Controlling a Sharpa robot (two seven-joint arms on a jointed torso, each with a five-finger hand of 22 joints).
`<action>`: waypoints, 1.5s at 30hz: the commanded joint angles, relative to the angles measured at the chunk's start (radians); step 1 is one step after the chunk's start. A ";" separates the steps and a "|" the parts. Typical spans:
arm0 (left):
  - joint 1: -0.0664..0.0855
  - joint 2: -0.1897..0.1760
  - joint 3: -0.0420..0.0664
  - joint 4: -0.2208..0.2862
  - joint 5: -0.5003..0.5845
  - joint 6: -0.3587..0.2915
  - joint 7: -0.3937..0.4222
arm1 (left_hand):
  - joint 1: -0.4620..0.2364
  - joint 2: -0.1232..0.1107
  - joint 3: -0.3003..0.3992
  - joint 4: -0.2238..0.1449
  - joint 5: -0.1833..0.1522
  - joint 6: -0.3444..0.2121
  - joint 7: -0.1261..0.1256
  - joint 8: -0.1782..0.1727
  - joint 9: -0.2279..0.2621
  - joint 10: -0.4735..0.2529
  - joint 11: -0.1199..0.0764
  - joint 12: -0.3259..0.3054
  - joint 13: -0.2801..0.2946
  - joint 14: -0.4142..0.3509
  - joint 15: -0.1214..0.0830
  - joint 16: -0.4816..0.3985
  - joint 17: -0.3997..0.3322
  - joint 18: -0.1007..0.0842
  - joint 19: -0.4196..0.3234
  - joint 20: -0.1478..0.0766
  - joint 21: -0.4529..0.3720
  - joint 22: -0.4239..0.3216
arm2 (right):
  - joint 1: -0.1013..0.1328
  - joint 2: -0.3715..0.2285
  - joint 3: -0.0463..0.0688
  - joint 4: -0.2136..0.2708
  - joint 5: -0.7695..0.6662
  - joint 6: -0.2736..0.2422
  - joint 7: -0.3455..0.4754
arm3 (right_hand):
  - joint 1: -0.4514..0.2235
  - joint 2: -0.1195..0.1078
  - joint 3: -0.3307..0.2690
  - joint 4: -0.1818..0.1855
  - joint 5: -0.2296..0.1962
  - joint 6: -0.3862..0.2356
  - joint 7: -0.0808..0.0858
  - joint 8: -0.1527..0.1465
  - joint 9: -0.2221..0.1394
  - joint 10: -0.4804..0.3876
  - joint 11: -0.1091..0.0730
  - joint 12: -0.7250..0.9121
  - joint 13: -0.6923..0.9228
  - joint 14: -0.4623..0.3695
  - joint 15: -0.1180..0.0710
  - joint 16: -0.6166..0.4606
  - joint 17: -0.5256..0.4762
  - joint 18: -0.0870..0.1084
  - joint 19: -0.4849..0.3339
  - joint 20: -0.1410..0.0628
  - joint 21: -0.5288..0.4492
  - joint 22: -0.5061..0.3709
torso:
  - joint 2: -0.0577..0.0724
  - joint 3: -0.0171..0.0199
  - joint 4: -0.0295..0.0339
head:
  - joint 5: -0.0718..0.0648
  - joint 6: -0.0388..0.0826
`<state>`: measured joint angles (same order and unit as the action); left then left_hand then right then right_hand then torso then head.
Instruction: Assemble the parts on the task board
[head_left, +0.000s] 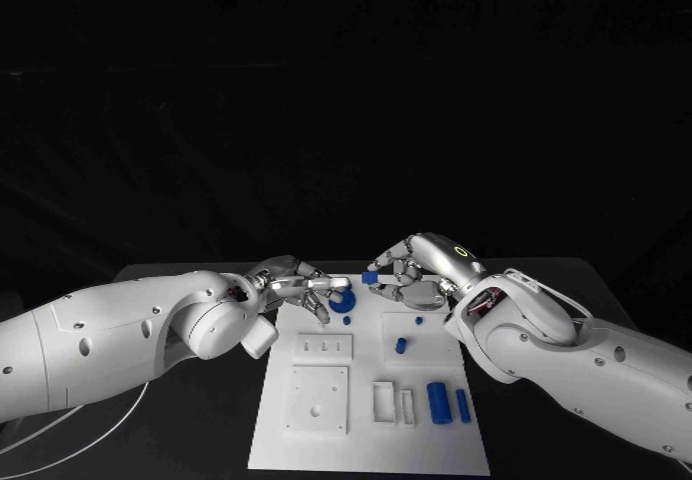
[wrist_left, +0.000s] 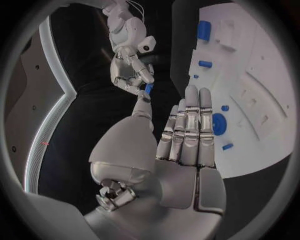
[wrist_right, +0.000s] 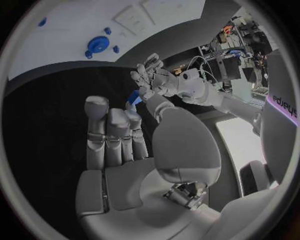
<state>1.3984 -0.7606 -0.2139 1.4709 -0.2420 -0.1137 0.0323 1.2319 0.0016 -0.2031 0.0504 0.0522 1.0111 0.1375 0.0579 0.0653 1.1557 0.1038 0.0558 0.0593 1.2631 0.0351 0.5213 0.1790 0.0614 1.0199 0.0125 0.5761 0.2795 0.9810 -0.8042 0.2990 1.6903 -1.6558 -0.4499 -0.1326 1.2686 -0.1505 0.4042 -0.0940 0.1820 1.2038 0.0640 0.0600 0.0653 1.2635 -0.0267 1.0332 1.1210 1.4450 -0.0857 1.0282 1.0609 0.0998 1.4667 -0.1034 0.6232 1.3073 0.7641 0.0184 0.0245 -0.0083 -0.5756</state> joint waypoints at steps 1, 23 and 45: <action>0.000 0.004 0.000 0.008 0.055 0.078 0.009 | -0.013 -0.080 0.091 0.088 -0.005 -0.009 0.005 0.005 0.000 -0.010 0.002 0.005 0.001 -0.003 0.003 -0.023 -0.012 -0.007 0.002 0.004 -0.028 -0.017 | -0.001 0.004 0.000 0.004 0.000 0.018 -0.001 | 0.001 -0.005 -0.007 0.000 -0.001 -0.006 0.002 0.002 0.001 0.004 -0.002 0.000 0.001 0.004 -0.005 -0.004 -0.002 -0.013 0.051 -0.007 0.006 0.068 | 0.001 -0.0010 -0.0004 | 0.000 -0.001; -0.001 0.012 0.000 0.024 0.171 0.082 0.049 | 0.049 0.018 0.065 0.005 -0.002 -0.014 -0.006 0.006 0.001 -0.053 0.003 0.006 0.001 -0.025 0.006 -0.047 -0.023 -0.014 0.007 0.010 -0.084 -0.044 | -0.004 0.014 0.000 0.026 -0.007 0.028 -0.002 | 0.001 -0.003 -0.010 0.000 0.000 -0.005 0.002 0.002 0.001 0.004 -0.002 -0.001 0.002 0.004 -0.005 -0.004 -0.001 -0.013 0.051 -0.007 0.006 0.068 | 0.001 -0.0004 0.0005 | -0.004 -0.004; -0.001 0.015 0.000 0.025 0.199 0.066 0.077 | 0.134 0.209 0.038 -0.109 0.140 0.047 -0.040 0.008 0.004 -0.010 -0.024 0.005 0.000 -0.039 -0.010 -0.025 -0.019 -0.020 -0.017 -0.004 -0.049 -0.024 | -0.005 0.015 0.000 0.024 -0.007 0.041 -0.004 | 0.000 -0.002 -0.013 0.002 0.000 -0.005 0.002 0.003 0.001 0.003 -0.002 -0.002 0.001 0.004 -0.005 -0.006 -0.001 -0.013 0.051 -0.007 0.006 0.068 | 0.001 -0.0017 0.0017 | -0.006 -0.005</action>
<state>1.3973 -0.7481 -0.2145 1.4930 -0.0594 -0.0376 0.0802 1.3640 0.2040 -0.1656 -0.0551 0.1891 1.0537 0.0987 0.0631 0.0681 1.1406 0.0799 0.0558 0.0589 1.2270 0.0306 0.4919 0.1587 0.0613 1.0095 0.0088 0.5224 0.2548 0.9766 -0.7899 0.2987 1.7133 -1.6564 -0.4206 -0.1366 1.2686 -0.1504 0.3989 -0.0939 0.1819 1.2036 0.0642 0.0570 0.0655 1.2635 -0.0265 1.0331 1.1216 1.4450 -0.0857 1.0281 1.0600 0.0999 1.4667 -0.1033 0.6231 1.3073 0.7647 0.0167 0.0257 -0.0148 -0.5805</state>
